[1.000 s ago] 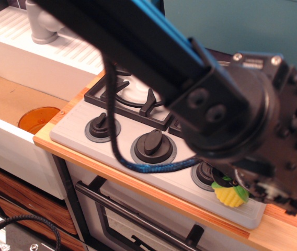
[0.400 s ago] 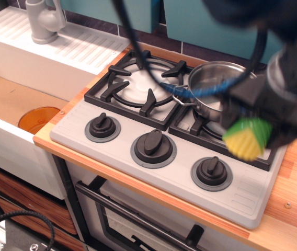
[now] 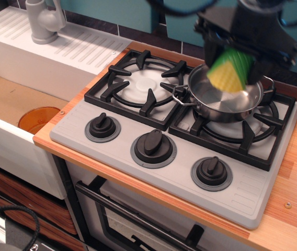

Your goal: Put pot or pan on stove and put corncob in pot or pan

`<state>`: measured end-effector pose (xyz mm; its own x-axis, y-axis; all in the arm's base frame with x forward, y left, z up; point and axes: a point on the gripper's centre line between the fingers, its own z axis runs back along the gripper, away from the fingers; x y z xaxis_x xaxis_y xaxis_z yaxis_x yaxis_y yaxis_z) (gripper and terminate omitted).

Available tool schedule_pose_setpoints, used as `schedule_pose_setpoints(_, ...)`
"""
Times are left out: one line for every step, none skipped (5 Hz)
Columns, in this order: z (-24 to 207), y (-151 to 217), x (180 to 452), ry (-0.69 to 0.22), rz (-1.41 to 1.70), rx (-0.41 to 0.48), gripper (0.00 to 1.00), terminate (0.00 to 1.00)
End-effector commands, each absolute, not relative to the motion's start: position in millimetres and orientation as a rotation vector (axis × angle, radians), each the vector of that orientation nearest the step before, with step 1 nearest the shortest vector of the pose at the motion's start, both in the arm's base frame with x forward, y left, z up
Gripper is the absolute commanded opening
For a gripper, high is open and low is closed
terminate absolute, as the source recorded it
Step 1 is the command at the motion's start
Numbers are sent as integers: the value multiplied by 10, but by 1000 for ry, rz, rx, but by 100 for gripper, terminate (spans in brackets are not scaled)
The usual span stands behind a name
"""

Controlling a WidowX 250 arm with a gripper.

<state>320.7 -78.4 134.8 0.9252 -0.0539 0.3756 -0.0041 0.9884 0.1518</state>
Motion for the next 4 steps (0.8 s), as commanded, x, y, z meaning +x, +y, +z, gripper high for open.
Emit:
schedule_pose_setpoints(1442, -514, 3763, -474, -55, 119, 0, 0)
schedule_pose_setpoints(1366, -506, 3845, -497, -63, 105, 0, 0)
schedule_pose_setpoints(1328, -546, 3851, -502, -74, 105, 100, 0)
schedule_pose_setpoints(1349, -624, 3801, -494, -55, 104, 100, 0)
